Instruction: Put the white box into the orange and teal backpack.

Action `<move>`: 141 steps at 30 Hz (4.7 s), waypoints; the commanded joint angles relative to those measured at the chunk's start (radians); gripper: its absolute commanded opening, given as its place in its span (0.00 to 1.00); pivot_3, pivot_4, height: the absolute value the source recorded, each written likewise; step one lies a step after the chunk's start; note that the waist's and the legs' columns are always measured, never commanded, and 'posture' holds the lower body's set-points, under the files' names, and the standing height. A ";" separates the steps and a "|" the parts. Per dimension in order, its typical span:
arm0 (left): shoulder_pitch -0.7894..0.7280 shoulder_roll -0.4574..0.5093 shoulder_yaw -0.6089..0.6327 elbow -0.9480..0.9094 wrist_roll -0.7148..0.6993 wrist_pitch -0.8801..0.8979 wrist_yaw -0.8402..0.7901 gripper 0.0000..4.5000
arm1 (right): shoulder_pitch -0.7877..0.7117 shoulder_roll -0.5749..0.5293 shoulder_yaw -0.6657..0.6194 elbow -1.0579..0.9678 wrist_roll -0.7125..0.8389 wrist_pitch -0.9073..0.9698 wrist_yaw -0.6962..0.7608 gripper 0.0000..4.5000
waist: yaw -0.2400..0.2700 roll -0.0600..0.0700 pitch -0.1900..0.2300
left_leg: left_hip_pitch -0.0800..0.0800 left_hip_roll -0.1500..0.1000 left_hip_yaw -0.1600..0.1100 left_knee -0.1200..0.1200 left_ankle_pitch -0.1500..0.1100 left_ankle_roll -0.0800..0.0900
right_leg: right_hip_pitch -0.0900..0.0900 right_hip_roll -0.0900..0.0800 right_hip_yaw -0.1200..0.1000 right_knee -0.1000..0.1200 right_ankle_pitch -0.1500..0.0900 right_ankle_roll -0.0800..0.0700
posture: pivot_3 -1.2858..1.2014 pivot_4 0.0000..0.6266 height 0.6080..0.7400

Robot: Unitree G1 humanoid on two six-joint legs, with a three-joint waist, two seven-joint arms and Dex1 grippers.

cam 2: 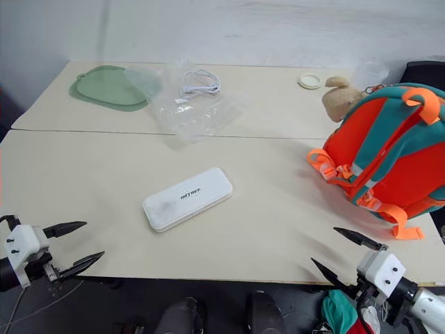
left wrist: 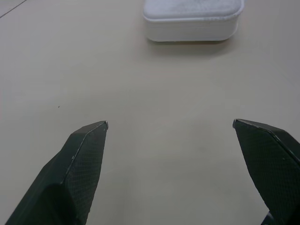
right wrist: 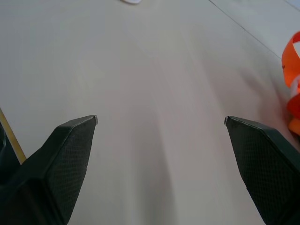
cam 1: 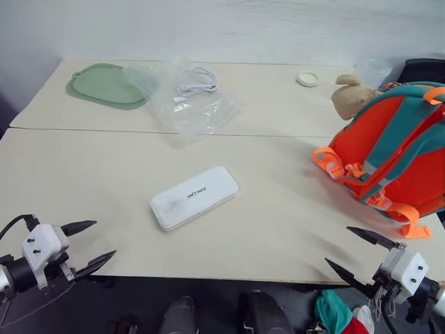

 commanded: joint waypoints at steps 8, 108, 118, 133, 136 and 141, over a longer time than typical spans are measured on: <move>-0.005 0.008 0.020 -0.020 -0.054 0.048 -0.023 1.00 | -0.024 0.012 0.011 0.016 0.036 -0.028 0.002 1.00 | 0.003 0.000 0.000 | 0.000 0.000 0.000 0.000 0.000 0.000 | 0.000 0.000 0.000 0.001 0.000 0.000 | 0.52 0.24 1.00; -1.115 -0.137 -0.497 0.563 -0.362 1.608 0.119 0.29 | -0.746 0.109 0.586 0.032 -0.148 0.630 -0.070 0.00 | 0.004 -0.002 0.000 | -0.003 -0.001 -0.001 0.007 0.006 -0.008 | -0.002 0.002 -0.001 0.007 0.000 0.000 | 0.52 0.24 1.00; -0.931 -0.132 -0.303 0.251 -0.535 1.485 0.062 0.27 | -0.383 0.056 0.223 -0.222 0.102 0.642 -0.090 0.04 | 0.006 -0.002 0.000 | -0.004 -0.001 -0.002 0.004 0.006 -0.009 | -0.003 0.002 -0.001 0.005 0.000 0.000 | 0.52 0.24 1.00; -0.669 -0.207 -0.302 0.052 -0.270 0.448 -0.210 0.27 | -0.011 0.241 -0.342 -0.345 0.267 0.484 -0.335 0.99 | -0.002 -0.001 0.000 | 0.000 0.000 0.000 0.000 0.003 -0.005 | 0.000 0.002 0.001 0.002 0.001 0.000 | 0.52 0.24 1.00; -0.669 -0.200 -0.318 0.091 -0.251 0.406 -0.217 0.27 | -0.132 0.170 -0.310 -0.256 0.271 0.506 -0.330 0.99 | 0.002 0.000 0.001 | 0.000 -0.001 0.000 0.000 0.003 -0.004 | -0.001 0.002 0.001 0.002 0.001 0.000 | 0.52 0.24 1.00; -0.645 -0.197 -0.311 0.084 -0.257 0.394 -0.194 0.27 | -0.397 0.043 -0.204 -0.063 0.256 0.571 -0.319 0.99 | -0.001 0.000 0.001 | -0.001 -0.001 -0.001 0.001 0.003 -0.003 | -0.001 0.002 0.000 0.002 0.001 0.001 | 0.52 0.24 1.00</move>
